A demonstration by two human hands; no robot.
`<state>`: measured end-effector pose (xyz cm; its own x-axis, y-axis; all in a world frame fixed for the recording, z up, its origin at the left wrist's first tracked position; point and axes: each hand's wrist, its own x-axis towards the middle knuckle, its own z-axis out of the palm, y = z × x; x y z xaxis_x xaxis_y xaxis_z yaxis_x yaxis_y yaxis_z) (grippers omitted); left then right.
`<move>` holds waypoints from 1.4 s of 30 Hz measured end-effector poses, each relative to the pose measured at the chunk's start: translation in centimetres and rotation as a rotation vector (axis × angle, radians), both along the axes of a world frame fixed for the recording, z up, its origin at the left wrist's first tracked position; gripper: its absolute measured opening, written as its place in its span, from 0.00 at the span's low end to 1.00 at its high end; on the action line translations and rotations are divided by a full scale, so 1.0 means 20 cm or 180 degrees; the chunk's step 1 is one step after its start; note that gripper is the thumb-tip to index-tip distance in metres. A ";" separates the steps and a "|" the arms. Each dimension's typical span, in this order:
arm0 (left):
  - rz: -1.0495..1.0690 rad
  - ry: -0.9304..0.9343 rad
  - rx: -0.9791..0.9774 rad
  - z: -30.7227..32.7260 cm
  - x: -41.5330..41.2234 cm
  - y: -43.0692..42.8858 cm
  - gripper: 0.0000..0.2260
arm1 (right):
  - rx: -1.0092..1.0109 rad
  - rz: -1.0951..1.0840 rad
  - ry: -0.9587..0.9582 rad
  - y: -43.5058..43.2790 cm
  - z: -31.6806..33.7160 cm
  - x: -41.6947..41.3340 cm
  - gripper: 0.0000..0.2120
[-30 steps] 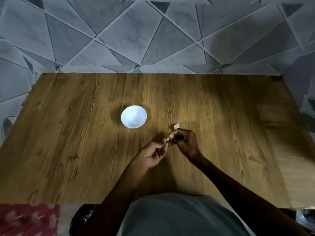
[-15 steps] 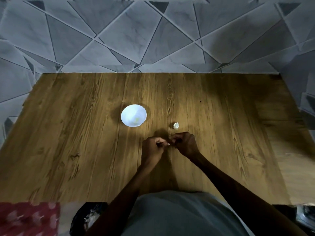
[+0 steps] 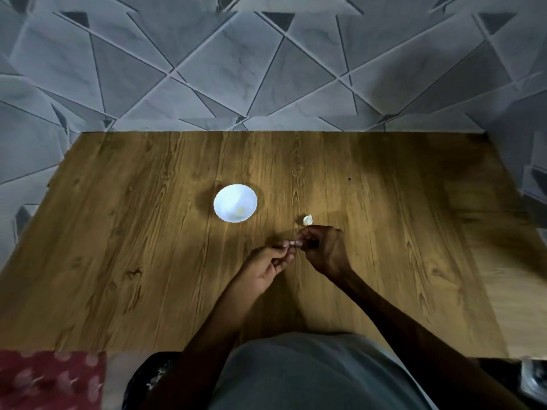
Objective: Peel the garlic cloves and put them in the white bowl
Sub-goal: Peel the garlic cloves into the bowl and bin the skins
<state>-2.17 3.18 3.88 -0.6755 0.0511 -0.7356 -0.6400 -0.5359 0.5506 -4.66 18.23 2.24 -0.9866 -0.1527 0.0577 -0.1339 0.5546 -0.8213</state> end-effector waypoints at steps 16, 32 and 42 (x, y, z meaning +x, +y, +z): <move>-0.0363 0.1069 -0.0334 0.05 0.03 -0.04 0.08 | -0.2014 -0.0793 -0.1928 -0.02 0.06 0.04 0.08; -0.0296 0.0939 -0.1100 0.06 0.00 0.00 0.04 | -0.3100 -0.1150 -0.2647 -0.06 0.09 0.03 0.06; -0.1584 0.1468 -0.3364 -0.13 -0.05 -0.08 0.02 | -0.3015 -0.0963 -0.3128 0.00 0.03 -0.06 0.03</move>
<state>-3.23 1.59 1.22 -0.9572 -0.0956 -0.2732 -0.2798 0.5471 0.7890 -5.79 18.24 2.88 -0.6703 -0.2218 -0.7082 0.7321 -0.3536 -0.5822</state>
